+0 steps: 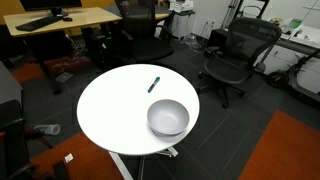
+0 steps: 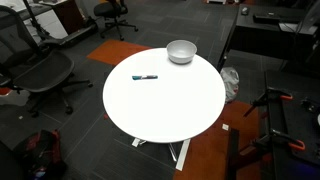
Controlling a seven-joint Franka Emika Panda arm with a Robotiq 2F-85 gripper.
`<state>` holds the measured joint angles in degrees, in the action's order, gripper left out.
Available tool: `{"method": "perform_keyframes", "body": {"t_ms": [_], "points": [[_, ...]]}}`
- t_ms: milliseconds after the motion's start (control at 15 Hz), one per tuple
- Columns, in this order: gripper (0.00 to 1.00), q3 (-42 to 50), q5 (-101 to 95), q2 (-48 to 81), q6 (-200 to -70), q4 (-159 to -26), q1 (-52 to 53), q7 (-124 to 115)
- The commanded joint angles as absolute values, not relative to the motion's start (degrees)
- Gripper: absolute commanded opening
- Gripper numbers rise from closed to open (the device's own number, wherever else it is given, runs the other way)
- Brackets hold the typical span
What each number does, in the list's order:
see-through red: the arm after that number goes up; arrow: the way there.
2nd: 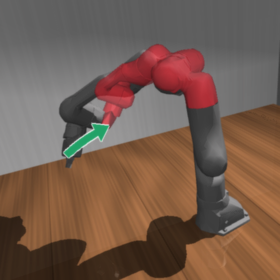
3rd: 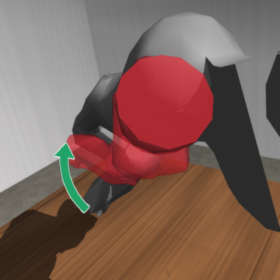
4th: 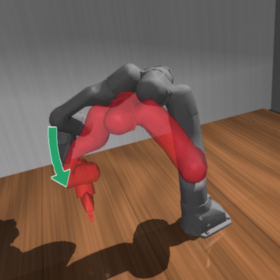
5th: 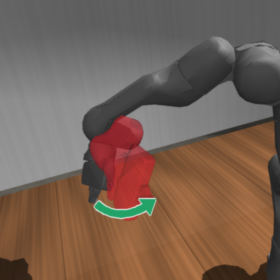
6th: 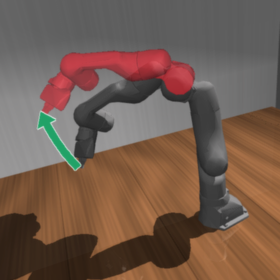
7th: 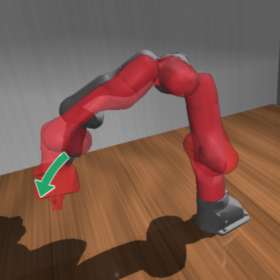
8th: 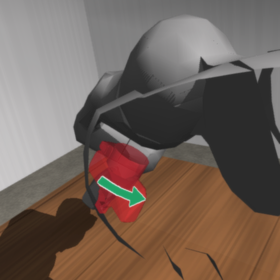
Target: Move the marker to the left.
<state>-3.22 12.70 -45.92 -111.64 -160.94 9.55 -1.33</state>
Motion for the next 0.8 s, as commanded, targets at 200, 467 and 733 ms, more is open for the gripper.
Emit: {"method": "perform_keyframes", "body": {"t_ms": [200,467,733], "points": [[1.0,-3.6,13.0,-45.6,-111.4,-161.2,9.1,-1.0],[1.0,-3.5,11.8,-44.2,-111.9,-160.1,8.4,-0.5],[1.0,-2.9,4.7,-36.7,-114.9,-153.7,5.7,2.7]]}}
